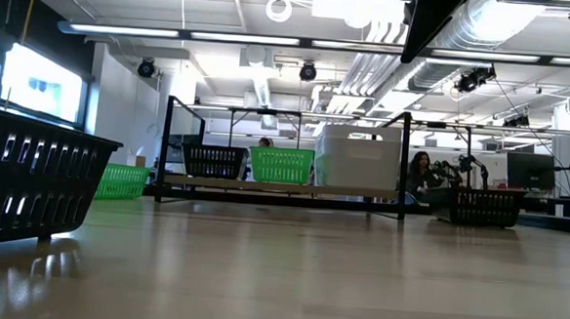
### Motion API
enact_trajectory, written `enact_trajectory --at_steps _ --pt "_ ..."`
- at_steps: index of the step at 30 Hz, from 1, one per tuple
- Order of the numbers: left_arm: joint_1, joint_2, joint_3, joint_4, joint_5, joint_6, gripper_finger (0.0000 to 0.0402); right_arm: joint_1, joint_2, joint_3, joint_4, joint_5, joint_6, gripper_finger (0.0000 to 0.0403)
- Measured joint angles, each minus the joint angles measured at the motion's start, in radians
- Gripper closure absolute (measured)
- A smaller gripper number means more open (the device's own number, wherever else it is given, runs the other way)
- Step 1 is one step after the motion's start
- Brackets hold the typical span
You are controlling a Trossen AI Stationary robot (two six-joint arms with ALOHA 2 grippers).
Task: Stack baskets on shelf by color
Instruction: Stack the bottom black bin on the black bin on the shelf
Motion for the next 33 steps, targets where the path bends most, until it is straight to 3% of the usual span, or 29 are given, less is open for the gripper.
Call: enact_trajectory --at_steps 25,29,33 --pt "0.033 0.196 0.000 0.025 -0.006 0.028 0.0228 0.000 0.000 0.000 -0.002 0.010 -0.019 0.0295" --pt "0.039 0.200 0.000 0.025 -0.007 0.019 0.0262 0.000 0.000 0.000 -0.003 0.010 -0.022 0.0295" --pt "0.046 0.196 0.000 0.025 -0.006 0.019 0.0334 0.000 0.000 0.000 -0.003 0.010 -0.029 0.0295"
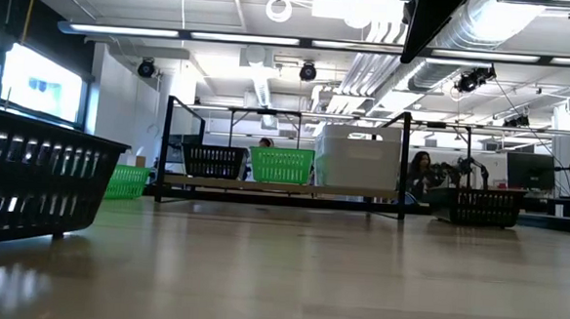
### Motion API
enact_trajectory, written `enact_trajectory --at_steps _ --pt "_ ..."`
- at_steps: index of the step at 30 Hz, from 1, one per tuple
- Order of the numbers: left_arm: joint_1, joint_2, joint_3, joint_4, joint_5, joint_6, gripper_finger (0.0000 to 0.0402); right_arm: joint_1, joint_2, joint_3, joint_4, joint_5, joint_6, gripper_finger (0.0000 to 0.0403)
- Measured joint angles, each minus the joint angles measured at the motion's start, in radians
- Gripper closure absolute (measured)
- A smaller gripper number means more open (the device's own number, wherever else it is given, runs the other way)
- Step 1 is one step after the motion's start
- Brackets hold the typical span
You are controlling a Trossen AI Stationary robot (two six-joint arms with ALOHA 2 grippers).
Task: Stack baskets on shelf by color
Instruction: Stack the bottom black bin on the black bin on the shelf
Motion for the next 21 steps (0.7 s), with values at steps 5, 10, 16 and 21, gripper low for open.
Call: enact_trajectory --at_steps 5,10,16,21 --pt "0.017 -0.010 0.027 -0.047 -0.002 0.012 0.0390 0.000 0.000 0.000 -0.001 0.000 0.001 0.0295" --pt "0.049 -0.020 0.094 -0.165 -0.007 0.077 0.0394 0.000 0.000 0.000 -0.003 0.000 0.000 0.0295" --pt "0.104 -0.062 0.154 -0.264 -0.089 0.197 0.0398 0.000 0.000 0.000 -0.005 0.002 0.022 0.0295" --pt "0.168 -0.146 0.154 -0.335 -0.183 0.285 0.0399 0.000 -0.005 0.002 -0.008 0.029 0.047 0.0295"
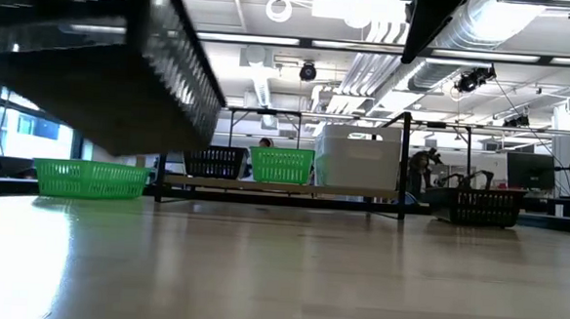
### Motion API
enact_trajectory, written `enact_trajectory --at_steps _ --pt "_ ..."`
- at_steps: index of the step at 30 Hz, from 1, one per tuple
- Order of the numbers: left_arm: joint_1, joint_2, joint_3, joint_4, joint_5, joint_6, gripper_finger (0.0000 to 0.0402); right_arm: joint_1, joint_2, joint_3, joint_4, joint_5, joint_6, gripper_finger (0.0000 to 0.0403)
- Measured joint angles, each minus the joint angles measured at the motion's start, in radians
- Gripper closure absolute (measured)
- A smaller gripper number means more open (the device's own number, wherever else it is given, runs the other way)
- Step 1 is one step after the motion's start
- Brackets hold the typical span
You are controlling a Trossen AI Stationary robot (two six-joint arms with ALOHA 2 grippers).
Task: Stack baskets on shelf by color
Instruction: Stack the bottom black bin on the black bin on the shelf
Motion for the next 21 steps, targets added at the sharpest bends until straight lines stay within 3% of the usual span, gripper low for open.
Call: enact_trajectory --at_steps 11,21 --pt "0.226 -0.211 0.000 -0.086 -0.180 0.231 0.0400 -0.038 -0.057 0.002 -0.005 0.047 -0.014 0.0295" --pt "0.481 -0.296 -0.002 -0.098 -0.183 0.504 0.0401 -0.124 -0.114 0.002 -0.018 0.098 -0.028 0.0295"
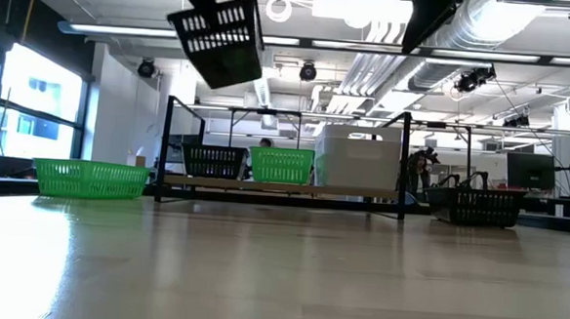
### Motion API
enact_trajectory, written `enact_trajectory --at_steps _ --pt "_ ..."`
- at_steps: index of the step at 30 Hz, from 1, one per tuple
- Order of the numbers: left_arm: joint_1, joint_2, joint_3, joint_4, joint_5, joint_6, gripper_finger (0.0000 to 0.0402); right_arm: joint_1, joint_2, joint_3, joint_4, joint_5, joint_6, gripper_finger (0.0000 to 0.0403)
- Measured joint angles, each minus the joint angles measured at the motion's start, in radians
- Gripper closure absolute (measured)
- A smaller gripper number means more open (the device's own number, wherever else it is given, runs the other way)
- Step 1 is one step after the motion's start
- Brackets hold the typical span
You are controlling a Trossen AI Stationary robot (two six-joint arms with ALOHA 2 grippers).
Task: Stack baskets on shelf by color
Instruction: Stack the bottom black bin on the black bin on the shelf
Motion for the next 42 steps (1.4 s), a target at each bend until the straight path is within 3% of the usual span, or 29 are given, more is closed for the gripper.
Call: enact_trajectory --at_steps 10,17,42 --pt "0.243 0.017 0.001 0.014 0.061 0.229 0.0401 -0.078 -0.020 0.000 -0.017 0.006 -0.013 0.0295" --pt "0.381 0.021 -0.084 0.074 0.104 0.311 0.0401 -0.123 -0.020 0.000 -0.026 0.006 -0.019 0.0295" --pt "0.562 0.021 -0.298 0.284 0.218 0.468 0.0401 -0.166 -0.020 0.000 -0.025 0.007 0.032 0.0295"
